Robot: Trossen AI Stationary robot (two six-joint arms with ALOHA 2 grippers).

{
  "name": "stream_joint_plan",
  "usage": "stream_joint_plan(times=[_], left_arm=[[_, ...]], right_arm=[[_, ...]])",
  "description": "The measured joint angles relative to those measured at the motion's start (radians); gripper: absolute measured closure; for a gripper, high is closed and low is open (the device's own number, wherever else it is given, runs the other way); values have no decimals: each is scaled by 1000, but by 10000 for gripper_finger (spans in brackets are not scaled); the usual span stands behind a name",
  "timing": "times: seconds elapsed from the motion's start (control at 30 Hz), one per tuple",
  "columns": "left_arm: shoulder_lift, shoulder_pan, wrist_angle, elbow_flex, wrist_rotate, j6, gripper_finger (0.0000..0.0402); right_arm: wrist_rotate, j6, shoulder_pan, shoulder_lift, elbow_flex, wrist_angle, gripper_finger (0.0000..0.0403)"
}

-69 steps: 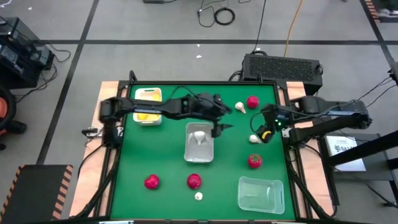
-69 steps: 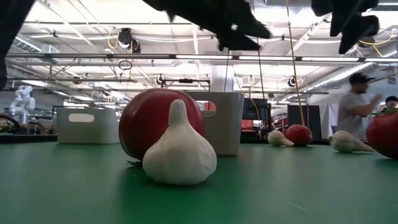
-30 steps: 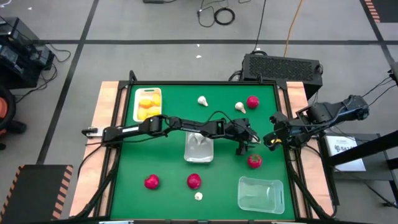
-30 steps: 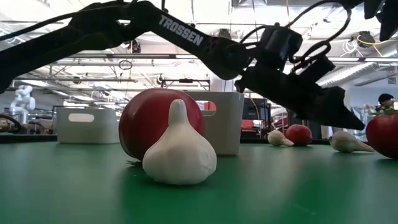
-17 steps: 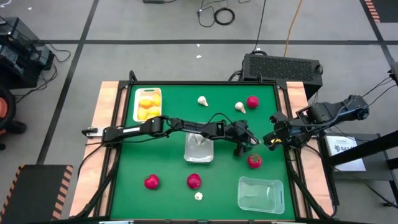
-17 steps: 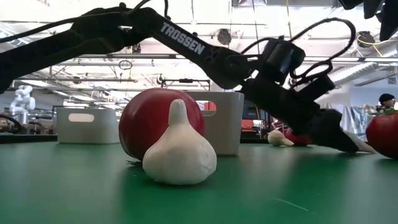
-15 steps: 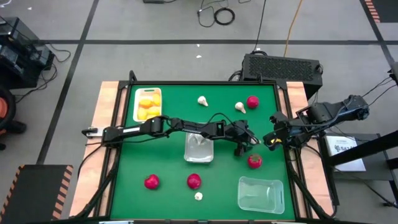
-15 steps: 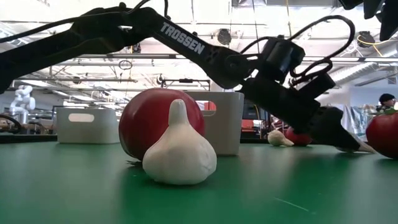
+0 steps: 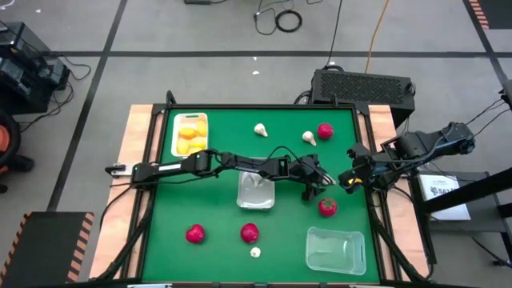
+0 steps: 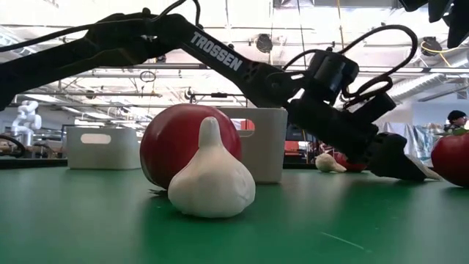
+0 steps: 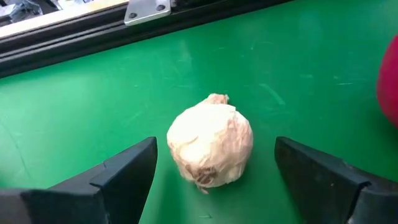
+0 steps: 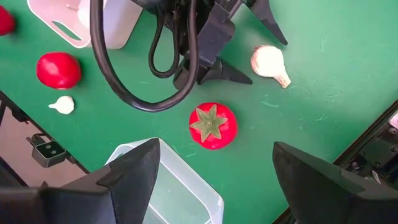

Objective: Sort produce into baskets
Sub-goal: Put the garlic into the gray bin

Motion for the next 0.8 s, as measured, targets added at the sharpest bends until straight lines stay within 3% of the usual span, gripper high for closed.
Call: stream_joint_plan(times=[0.17, 0.4, 0.8], left_arm=[[0, -5, 15, 0, -4, 3, 73], [1, -5, 33, 0, -4, 4, 121], [1, -5, 34, 0, -11, -22, 149]], right_arm=[[0, 0, 0, 0, 0, 0, 101], [0, -1, 0, 0, 0, 0, 101], [3, -6, 0, 0, 0, 0, 101]])
